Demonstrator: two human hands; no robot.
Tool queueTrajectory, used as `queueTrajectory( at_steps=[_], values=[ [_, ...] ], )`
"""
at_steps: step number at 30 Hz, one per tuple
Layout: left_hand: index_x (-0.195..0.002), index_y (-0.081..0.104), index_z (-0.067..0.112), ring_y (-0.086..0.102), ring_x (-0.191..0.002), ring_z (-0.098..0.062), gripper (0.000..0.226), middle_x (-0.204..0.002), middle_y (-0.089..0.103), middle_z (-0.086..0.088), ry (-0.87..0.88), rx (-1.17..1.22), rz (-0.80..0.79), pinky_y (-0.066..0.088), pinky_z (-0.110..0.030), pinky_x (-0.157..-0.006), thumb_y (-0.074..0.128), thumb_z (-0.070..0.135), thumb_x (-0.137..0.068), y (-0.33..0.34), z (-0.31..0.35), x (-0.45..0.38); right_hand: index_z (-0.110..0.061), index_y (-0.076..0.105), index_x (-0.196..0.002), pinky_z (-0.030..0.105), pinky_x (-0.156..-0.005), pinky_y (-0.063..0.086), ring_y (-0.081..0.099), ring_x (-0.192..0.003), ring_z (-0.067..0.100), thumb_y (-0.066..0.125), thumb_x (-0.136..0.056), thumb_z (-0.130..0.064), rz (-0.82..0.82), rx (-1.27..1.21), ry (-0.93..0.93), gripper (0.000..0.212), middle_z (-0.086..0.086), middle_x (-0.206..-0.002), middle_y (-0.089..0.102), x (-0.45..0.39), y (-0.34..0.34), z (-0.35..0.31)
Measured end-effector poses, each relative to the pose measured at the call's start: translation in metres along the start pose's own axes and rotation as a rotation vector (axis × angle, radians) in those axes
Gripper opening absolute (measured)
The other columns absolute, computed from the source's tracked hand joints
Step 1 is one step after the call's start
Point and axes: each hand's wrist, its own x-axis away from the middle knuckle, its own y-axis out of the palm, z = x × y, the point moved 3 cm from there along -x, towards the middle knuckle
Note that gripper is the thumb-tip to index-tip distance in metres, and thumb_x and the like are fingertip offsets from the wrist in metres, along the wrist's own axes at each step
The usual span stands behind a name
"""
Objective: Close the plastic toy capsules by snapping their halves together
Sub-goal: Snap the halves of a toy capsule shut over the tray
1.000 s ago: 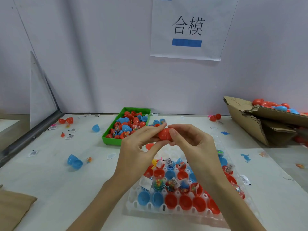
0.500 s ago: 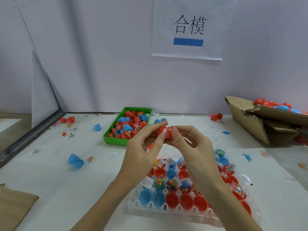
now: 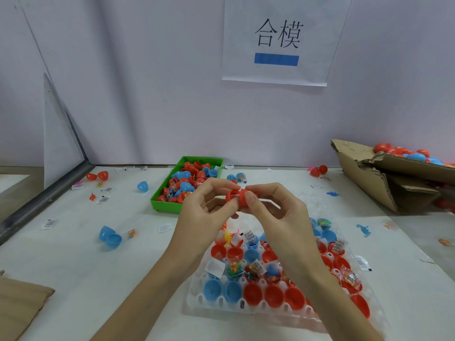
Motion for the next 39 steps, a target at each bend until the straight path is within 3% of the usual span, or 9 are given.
queueTrajectory(
  at_steps=[8, 15, 25, 31, 39],
  values=[
    [-0.114, 0.071, 0.023, 0.076, -0.085, -0.009, 0.017, -0.096, 0.075, 0.012, 0.249, -0.4, 0.053, 0.063, -0.024, -0.073, 0.071, 0.019, -0.098, 0.0012, 0.002, 0.0064, -0.022, 0.075, -0.101, 0.013, -0.073, 0.057, 0.076, -0.088, 0.01, 0.073, -0.086, -0.037, 0.026, -0.084, 0.06, 0.021, -0.011, -0.095, 0.077, 0.0023, 0.0006, 0.0016],
    [-0.126, 0.073, 0.019, 0.071, -0.112, -0.008, 0.029, -0.117, 0.076, 0.01, 0.15, -0.251, -0.075, 0.059, -0.025, -0.094, 0.064, 0.009, -0.101, -0.0014, 0.0014, 0.0008, -0.023, 0.075, -0.099, 0.014, -0.073, 0.057, 0.077, -0.088, 0.011, 0.075, -0.086, -0.035, 0.05, -0.085, 0.058, 0.017, -0.01, -0.093, 0.077, 0.0031, 0.0003, 0.0035],
    [-0.138, 0.065, 0.027, 0.069, -0.118, -0.006, 0.045, -0.129, 0.072, 0.015, 0.17, -0.214, -0.151, 0.056, -0.021, -0.098, 0.068, 0.009, -0.097, -0.0009, 0.0036, 0.0038, -0.022, 0.075, -0.102, 0.022, -0.081, 0.06, 0.076, -0.091, 0.013, 0.077, -0.087, -0.032, 0.082, -0.067, 0.023, 0.018, -0.008, -0.096, 0.077, 0.0014, -0.0048, 0.0012],
    [-0.115, 0.076, 0.029, 0.075, -0.1, -0.006, 0.033, -0.106, 0.079, 0.015, 0.182, -0.13, -0.061, 0.057, -0.014, -0.086, 0.08, 0.025, -0.082, -0.0051, 0.008, 0.0009, -0.028, 0.077, -0.1, 0.017, -0.073, 0.058, 0.076, -0.089, 0.011, 0.072, -0.084, -0.042, 0.051, -0.062, 0.007, 0.022, -0.011, -0.094, 0.078, -0.0007, -0.0051, -0.003],
    [-0.108, 0.077, 0.037, 0.076, -0.095, -0.005, 0.035, -0.099, 0.079, 0.017, 0.215, -0.119, 0.004, 0.056, -0.011, -0.083, 0.083, 0.029, -0.075, -0.0049, 0.009, 0.0033, -0.035, 0.075, -0.1, 0.01, -0.07, 0.055, 0.074, -0.088, 0.005, 0.07, -0.088, -0.039, 0.053, 0.033, -0.06, 0.014, -0.019, -0.091, 0.076, -0.0028, -0.0059, -0.0018]
  ],
)
